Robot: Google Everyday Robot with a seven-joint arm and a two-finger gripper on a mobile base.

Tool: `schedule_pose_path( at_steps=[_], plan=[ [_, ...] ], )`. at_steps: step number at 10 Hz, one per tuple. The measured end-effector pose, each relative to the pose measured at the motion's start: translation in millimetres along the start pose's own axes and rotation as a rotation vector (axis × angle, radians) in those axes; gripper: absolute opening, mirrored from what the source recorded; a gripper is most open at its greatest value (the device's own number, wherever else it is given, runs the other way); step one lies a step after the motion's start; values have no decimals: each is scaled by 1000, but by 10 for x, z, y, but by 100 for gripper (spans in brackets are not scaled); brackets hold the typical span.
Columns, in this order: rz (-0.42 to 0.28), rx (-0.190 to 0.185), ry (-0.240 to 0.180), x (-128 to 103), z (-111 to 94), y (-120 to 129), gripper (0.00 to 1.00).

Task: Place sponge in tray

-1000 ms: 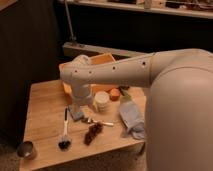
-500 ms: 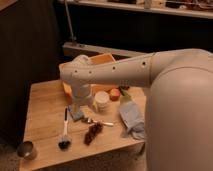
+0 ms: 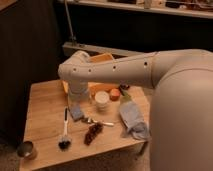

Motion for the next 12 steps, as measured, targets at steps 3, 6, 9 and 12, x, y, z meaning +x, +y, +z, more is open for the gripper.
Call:
schedule_pose_path(
  at_steps=[3, 6, 9, 12],
  plan=[
    [-65, -9, -18, -59, -9, 37, 65],
    [-93, -12, -44, -101, 241, 80, 65],
    [-151, -55, -107, -311, 617, 247, 65],
    [-187, -88, -130, -408, 708, 295, 65]
  ],
)
